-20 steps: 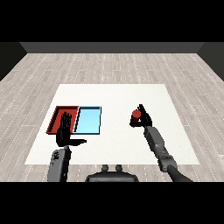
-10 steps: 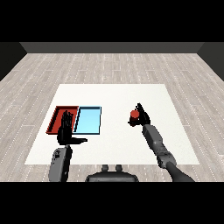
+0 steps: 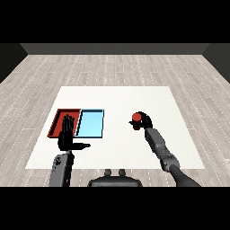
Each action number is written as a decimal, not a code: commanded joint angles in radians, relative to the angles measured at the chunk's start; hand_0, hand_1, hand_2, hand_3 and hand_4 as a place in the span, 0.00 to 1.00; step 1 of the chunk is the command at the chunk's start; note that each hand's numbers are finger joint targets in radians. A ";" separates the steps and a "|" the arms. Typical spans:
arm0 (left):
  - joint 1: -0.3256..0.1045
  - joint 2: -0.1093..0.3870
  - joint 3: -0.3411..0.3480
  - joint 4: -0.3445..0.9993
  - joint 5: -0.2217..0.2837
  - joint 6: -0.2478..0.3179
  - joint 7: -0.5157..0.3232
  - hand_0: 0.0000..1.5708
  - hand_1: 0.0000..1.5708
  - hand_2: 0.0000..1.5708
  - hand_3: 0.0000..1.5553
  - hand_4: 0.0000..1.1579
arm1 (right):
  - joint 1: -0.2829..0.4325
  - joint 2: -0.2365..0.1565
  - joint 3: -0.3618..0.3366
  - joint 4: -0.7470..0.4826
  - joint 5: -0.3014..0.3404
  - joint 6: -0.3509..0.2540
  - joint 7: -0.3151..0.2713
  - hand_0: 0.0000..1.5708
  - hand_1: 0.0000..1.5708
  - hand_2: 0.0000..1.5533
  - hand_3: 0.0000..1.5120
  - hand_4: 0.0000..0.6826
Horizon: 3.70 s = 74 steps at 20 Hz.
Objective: Pick the red can and put it in the red box
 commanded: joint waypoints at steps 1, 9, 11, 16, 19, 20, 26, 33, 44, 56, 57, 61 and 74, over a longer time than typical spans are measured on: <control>-0.049 0.022 0.030 -0.042 0.021 0.023 0.085 0.00 0.00 0.00 0.00 0.00 | 0.031 -0.003 0.027 -0.031 0.031 -0.042 0.009 0.98 0.98 0.95 0.94 0.84; -0.047 0.009 0.029 0.118 0.008 -0.026 -0.076 0.00 0.00 0.00 0.00 0.00 | -0.014 -0.006 0.031 0.011 0.058 -0.068 0.051 0.97 0.97 0.95 0.93 0.80; -0.010 0.043 0.057 0.006 0.051 -0.033 0.020 0.00 0.00 0.00 0.00 0.00 | 0.001 -0.008 0.026 -0.030 0.048 -0.057 0.063 0.99 0.99 0.95 0.93 0.81; -0.087 0.009 0.020 0.087 0.008 0.000 0.007 0.00 0.00 0.00 0.00 0.00 | -0.019 -0.014 0.024 -0.112 0.043 -0.096 0.076 0.97 0.97 0.95 0.92 0.85; -0.011 0.013 0.008 0.098 0.005 -0.027 -0.077 0.00 0.00 0.00 0.00 0.00 | 0.031 -0.022 0.031 -0.199 0.038 -0.077 0.044 0.98 0.98 0.95 0.91 0.86; 0.038 0.038 0.022 -0.047 0.064 -0.041 0.036 0.00 0.00 0.00 0.00 0.00 | 0.062 0.009 0.040 -0.223 0.041 -0.101 0.030 0.98 0.98 0.95 0.91 0.86; 0.010 -0.001 -0.034 0.102 -0.047 -0.011 -0.076 0.00 0.00 0.00 0.00 0.00 | 0.113 -0.020 0.050 -0.443 0.013 -0.090 0.121 0.96 0.96 0.94 0.91 0.89; -0.062 0.009 -0.080 -0.055 -0.024 -0.004 0.130 0.00 0.00 0.00 0.00 0.00 | 0.242 -0.065 0.042 -0.780 -0.067 -0.014 0.173 0.96 0.96 0.94 0.93 0.94; -0.122 -0.029 -0.266 -0.049 -0.126 0.131 0.251 0.00 0.00 0.00 0.00 0.00 | 0.312 0.121 0.417 -1.079 0.006 -0.437 0.278 0.92 0.92 0.90 0.91 0.92; -0.245 -0.029 -0.385 0.187 -0.084 0.241 0.226 0.00 0.00 0.00 0.00 0.00 | 0.362 0.125 0.519 -1.181 0.013 -0.487 0.240 0.92 0.92 0.92 0.92 0.90; -0.250 -0.029 -0.380 0.154 -0.099 0.257 0.282 0.00 0.00 0.00 0.00 0.00 | 0.434 0.125 0.549 -1.251 0.029 -0.499 0.243 0.92 0.92 0.92 0.92 0.90; -0.254 -0.029 -0.456 0.260 -0.081 0.335 0.199 0.00 0.00 0.00 0.00 0.00 | 0.305 0.125 0.556 -1.228 0.026 -0.559 0.327 0.92 0.92 0.93 0.92 0.95; -0.346 -0.029 -0.466 0.361 0.043 0.333 0.206 0.00 0.00 0.00 0.00 0.00 | 0.341 0.125 0.561 -1.125 -0.028 -0.465 0.162 0.94 0.94 0.92 0.92 0.97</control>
